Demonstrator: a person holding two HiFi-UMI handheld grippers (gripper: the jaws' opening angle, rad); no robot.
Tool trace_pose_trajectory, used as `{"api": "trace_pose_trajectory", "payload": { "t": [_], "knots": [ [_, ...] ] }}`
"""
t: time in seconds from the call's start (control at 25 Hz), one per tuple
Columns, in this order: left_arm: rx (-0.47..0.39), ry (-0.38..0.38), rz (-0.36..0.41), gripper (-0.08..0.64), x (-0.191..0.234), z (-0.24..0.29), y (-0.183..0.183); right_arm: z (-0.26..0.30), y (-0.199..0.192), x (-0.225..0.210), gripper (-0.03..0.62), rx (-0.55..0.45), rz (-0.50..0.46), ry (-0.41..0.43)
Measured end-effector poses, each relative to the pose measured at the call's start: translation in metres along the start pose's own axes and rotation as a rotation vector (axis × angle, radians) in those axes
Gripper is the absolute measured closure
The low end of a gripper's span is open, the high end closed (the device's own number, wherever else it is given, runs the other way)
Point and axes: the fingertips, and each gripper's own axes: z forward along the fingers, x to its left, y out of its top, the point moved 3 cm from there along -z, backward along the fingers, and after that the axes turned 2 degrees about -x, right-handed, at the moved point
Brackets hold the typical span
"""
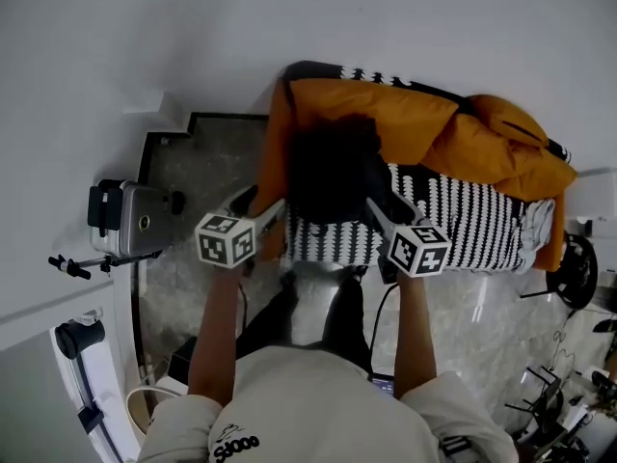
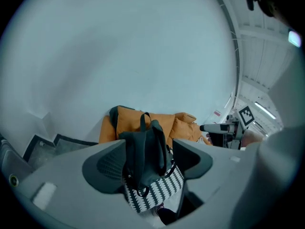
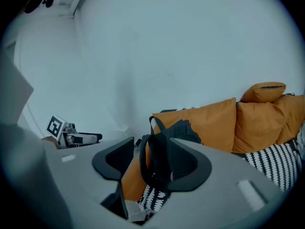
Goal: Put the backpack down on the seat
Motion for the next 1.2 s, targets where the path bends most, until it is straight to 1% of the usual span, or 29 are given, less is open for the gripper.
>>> {"api": "trace_pose_trajectory", "payload": {
  "t": [0.16,0.28,0.36,0.48,0.6,0.68,0.76,0.92,1.0,1.08,1.2],
  "knots": [
    [-0.048,-0.032,0.065,0.257,-0.022,-0.023,0.026,-0.031,0.023,0.018,0.373,-0.063,-0.012,-0.005],
    [-0.096,-0.051,0.109,0.281,-0.038,-0.04,0.049,-0.052,0.04,0.033,0.379,-0.103,-0.054,-0.016],
    [-0.129,-0.062,0.129,0.285,-0.047,-0.049,0.064,-0.063,0.049,0.042,0.387,-0.121,-0.082,-0.02],
    [-0.175,-0.082,0.146,0.288,-0.061,-0.058,0.083,-0.075,0.06,0.055,0.398,-0.138,-0.099,-0.021],
    [-0.212,-0.108,0.175,0.306,-0.076,-0.069,0.101,-0.087,0.074,0.068,0.412,-0.17,-0.12,-0.023],
    [-0.235,-0.114,0.203,0.324,-0.083,-0.076,0.11,-0.095,0.083,0.075,0.436,-0.201,-0.133,-0.036],
    [-0.26,-0.115,0.233,0.343,-0.088,-0.083,0.119,-0.104,0.091,0.079,0.49,-0.232,-0.142,-0.056],
    [-0.31,-0.13,0.276,0.366,-0.102,-0.095,0.138,-0.124,0.104,0.09,0.556,-0.274,-0.191,-0.083],
    [-0.335,-0.133,0.298,0.384,-0.11,-0.101,0.146,-0.133,0.108,0.094,0.56,-0.283,-0.219,-0.09],
    [-0.354,-0.129,0.322,0.418,-0.117,-0.106,0.154,-0.141,0.114,0.097,0.56,-0.295,-0.239,-0.094],
    [-0.359,-0.12,0.366,0.437,-0.126,-0.111,0.161,-0.151,0.123,0.103,0.566,-0.324,-0.263,-0.105]
  ]
}}
